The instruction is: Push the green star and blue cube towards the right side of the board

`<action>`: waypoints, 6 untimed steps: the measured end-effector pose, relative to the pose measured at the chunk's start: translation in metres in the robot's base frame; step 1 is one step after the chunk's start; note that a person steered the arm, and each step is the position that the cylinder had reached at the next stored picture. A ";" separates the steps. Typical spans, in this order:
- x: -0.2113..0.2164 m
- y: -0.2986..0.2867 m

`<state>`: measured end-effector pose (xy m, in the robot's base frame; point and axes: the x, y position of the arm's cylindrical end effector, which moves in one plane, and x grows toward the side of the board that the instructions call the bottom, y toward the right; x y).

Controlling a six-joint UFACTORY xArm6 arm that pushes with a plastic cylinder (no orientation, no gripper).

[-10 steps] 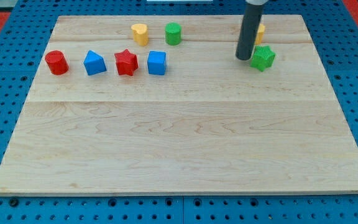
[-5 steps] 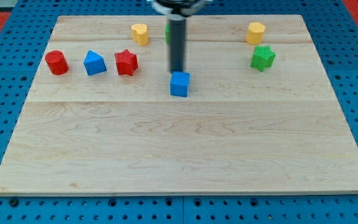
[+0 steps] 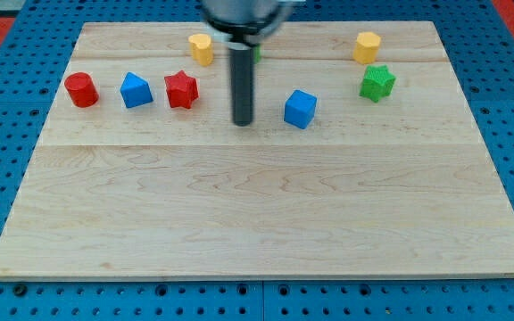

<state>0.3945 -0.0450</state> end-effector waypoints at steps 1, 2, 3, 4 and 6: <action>-0.017 0.012; -0.019 0.056; -0.019 0.100; -0.019 0.114; 0.001 0.150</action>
